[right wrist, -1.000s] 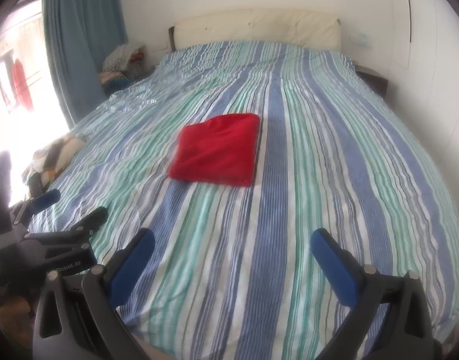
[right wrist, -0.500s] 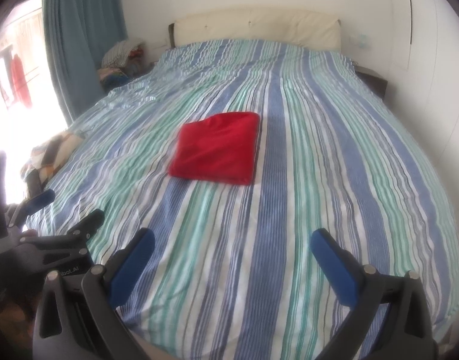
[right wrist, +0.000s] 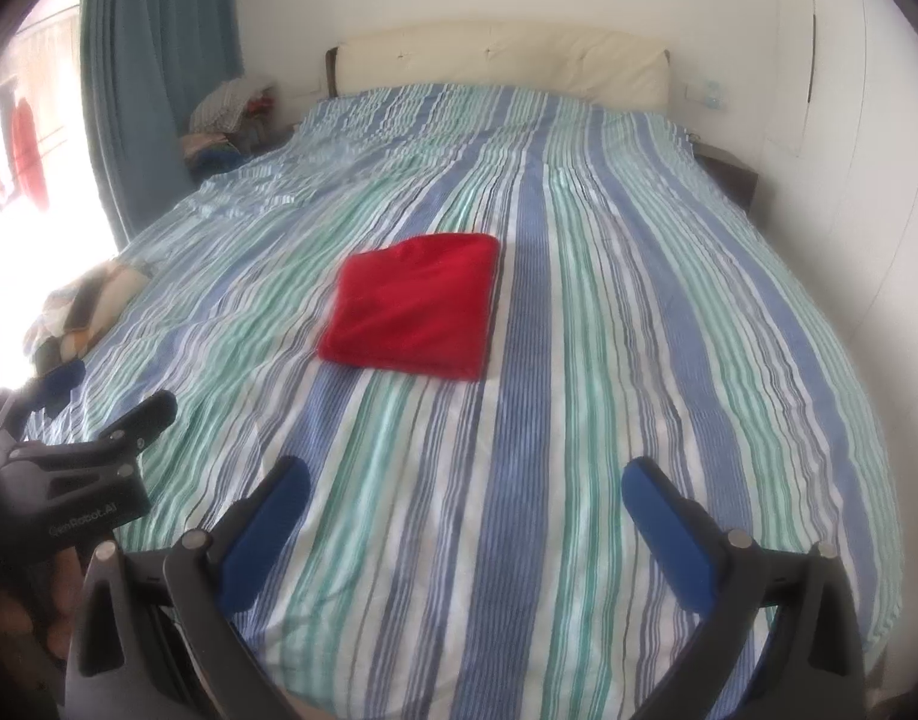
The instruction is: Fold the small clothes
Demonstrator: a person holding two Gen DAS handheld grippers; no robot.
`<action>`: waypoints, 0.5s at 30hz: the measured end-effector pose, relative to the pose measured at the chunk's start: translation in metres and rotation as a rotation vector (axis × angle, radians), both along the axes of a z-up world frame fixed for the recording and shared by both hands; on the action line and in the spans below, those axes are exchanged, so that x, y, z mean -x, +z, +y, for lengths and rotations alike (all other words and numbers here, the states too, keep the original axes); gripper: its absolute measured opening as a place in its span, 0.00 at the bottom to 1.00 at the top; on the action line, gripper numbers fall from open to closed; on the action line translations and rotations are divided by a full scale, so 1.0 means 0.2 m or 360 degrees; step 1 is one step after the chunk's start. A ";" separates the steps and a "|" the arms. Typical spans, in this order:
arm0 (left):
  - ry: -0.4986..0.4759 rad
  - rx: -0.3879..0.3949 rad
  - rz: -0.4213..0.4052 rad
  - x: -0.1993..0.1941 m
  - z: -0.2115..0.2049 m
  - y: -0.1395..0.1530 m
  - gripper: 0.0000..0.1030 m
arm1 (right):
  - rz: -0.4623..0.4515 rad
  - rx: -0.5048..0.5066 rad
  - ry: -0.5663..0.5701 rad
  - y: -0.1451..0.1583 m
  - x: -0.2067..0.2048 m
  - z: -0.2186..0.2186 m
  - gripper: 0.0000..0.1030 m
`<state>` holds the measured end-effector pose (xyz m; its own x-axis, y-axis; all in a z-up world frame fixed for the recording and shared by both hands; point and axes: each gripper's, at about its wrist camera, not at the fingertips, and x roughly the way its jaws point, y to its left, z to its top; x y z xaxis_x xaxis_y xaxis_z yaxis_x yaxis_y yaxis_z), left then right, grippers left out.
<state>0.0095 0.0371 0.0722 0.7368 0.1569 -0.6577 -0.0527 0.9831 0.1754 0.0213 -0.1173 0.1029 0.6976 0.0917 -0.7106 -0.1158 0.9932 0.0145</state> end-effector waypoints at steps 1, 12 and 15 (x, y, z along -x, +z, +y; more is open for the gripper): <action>0.0004 -0.0004 0.0014 0.00 -0.01 0.00 1.00 | -0.0014 0.0021 -0.0019 0.01 0.00 0.00 0.99; 0.0007 0.0040 0.0052 -0.01 -0.03 -0.03 1.00 | -0.0054 0.0102 -0.0089 0.05 0.03 -0.01 0.99; 0.0004 0.0023 0.0046 -0.01 -0.04 -0.02 1.00 | -0.0048 0.0097 -0.0094 0.05 0.02 -0.01 0.99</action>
